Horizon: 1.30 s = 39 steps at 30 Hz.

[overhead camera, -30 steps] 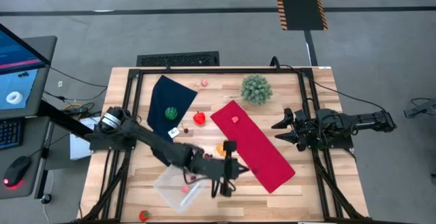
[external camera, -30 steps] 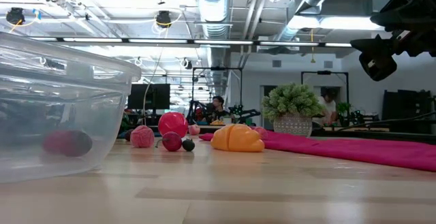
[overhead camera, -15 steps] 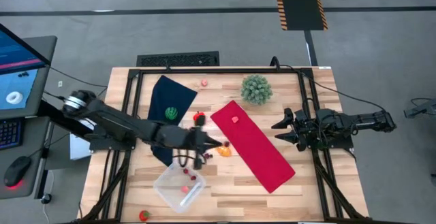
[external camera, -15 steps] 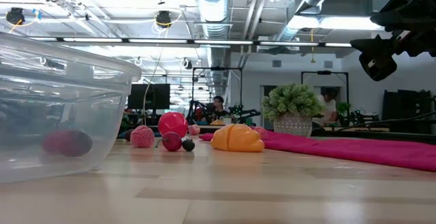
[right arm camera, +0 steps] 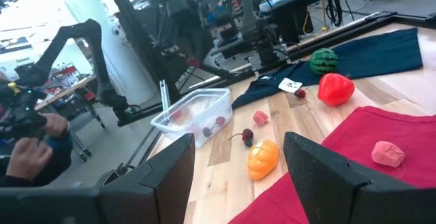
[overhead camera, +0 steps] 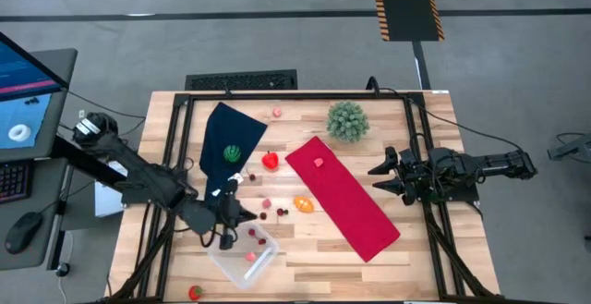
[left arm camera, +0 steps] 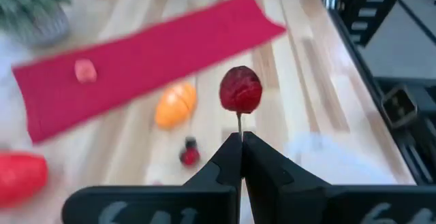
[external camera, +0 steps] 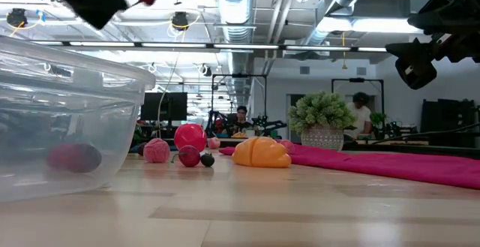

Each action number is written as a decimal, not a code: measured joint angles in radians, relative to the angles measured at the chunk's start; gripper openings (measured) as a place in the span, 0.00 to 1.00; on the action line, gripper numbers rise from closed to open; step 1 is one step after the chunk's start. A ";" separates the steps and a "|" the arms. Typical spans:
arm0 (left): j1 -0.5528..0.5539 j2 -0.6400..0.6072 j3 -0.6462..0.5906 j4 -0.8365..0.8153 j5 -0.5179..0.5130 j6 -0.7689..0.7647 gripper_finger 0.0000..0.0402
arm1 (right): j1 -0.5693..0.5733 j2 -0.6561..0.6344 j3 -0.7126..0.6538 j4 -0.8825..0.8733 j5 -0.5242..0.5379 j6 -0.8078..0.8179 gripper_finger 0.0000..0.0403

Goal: Pick and placing Produce into tupperware
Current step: Put the cherry into the transparent bin, then put the strawberry into the transparent bin

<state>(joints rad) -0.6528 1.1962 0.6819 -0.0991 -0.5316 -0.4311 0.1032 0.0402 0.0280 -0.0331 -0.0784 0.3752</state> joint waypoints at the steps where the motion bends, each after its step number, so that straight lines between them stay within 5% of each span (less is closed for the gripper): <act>1: -0.016 0.001 -0.004 -0.016 -0.002 -0.026 0.00 | 0.000 0.000 0.000 0.000 0.000 0.000 0.62; 11: -0.144 0.089 -0.018 -0.128 -0.024 -0.291 0.00 | 0.000 0.000 0.000 -0.001 0.000 0.000 0.62; 23: -0.164 0.247 -0.018 -0.127 -0.009 -0.498 0.01 | 0.000 0.000 0.000 -0.001 0.000 0.000 0.62; 33: -0.174 0.243 -0.018 -0.030 -0.175 -0.464 0.28 | 0.000 0.000 0.000 -0.001 0.000 0.000 0.62; 39: -0.173 0.237 0.018 -0.008 -0.292 -0.417 0.35 | 0.000 0.000 0.000 -0.001 0.000 0.000 0.62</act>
<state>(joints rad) -0.8261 1.4330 0.6999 -0.1072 -0.8235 -0.8478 0.1034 0.0399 0.0280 -0.0341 -0.0784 0.3752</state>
